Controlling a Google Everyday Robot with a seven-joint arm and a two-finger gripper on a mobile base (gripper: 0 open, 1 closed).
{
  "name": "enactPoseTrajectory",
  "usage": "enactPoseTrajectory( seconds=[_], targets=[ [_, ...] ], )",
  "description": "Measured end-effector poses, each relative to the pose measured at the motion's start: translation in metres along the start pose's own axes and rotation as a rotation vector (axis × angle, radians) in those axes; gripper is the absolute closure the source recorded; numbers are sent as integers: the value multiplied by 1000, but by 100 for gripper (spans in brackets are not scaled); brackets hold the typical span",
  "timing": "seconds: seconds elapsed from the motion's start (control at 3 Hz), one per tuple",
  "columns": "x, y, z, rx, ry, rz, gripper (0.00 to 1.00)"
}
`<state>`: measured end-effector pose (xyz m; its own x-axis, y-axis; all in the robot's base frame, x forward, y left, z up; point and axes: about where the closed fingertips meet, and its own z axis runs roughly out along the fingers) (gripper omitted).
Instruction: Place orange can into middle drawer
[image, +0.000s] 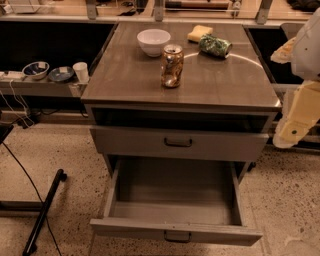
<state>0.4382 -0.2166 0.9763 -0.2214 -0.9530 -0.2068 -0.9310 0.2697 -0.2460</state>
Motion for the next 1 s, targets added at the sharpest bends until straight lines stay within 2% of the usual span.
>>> enactPoseTrajectory(
  seconds=[0.33, 0.67, 1.0],
  targets=[
    [0, 0, 0, 0, 0, 0, 0],
    [-15, -19, 2, 13, -84, 7, 0],
    [-49, -63, 14, 46, -229, 14, 0]
  ],
)
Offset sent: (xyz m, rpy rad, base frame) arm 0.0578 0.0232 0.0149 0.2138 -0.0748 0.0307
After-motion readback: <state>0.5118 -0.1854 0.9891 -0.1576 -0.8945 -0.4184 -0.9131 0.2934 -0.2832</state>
